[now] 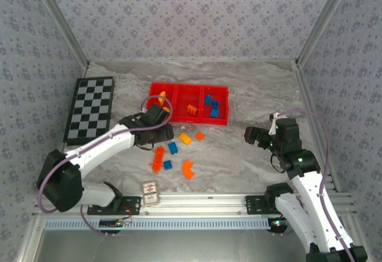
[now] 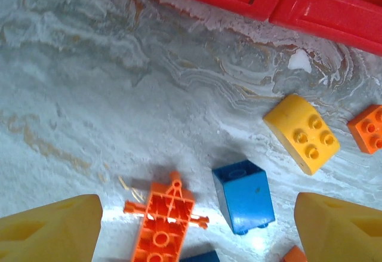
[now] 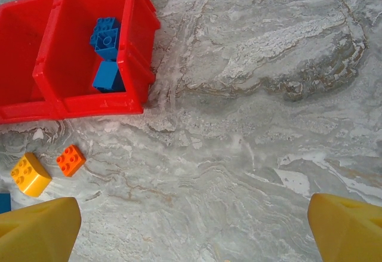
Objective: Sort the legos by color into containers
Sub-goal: Pick up the lego from the center of the table.
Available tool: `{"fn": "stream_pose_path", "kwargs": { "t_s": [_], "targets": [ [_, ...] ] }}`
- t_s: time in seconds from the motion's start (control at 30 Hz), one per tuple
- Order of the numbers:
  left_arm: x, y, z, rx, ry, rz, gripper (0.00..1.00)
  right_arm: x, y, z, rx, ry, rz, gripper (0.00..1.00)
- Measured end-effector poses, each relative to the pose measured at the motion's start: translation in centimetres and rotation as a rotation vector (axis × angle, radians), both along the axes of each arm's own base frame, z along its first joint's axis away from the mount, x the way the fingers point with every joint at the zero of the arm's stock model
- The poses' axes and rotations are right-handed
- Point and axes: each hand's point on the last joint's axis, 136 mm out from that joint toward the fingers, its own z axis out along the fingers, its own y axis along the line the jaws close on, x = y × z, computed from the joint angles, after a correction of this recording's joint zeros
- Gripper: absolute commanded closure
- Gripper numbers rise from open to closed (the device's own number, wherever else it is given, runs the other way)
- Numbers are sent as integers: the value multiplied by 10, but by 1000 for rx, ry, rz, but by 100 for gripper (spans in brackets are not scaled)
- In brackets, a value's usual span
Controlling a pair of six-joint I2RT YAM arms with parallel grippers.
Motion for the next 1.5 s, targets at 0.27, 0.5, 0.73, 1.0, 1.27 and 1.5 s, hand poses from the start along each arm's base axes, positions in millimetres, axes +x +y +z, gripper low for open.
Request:
{"fn": "stream_pose_path", "kwargs": {
  "t_s": [0.27, 0.5, 0.73, 1.0, 1.27, 1.5],
  "targets": [
    [-10, -11, -9, -22, 8, 94, 20, 0, 0, -1, 2, 2, -4, 0],
    [-12, -22, -37, 42, 70, 80, 28, 0, -1, 0, 3, 0, -4, 0],
    [0, -40, -39, 42, 79, 64, 37, 0, -1, 1, 8, -3, -9, 0],
    [3, -56, -52, 35, 117, 38, 40, -1, -1, 1, 9, -6, -9, 0],
    [3, -61, -64, 54, 152, 26, 41, -1, -1, 1, 10, -7, -9, 0],
    [2, -60, -68, 65, 161, 23, 41, -1, -1, 1, 10, -7, -9, 0]
  ]
}}
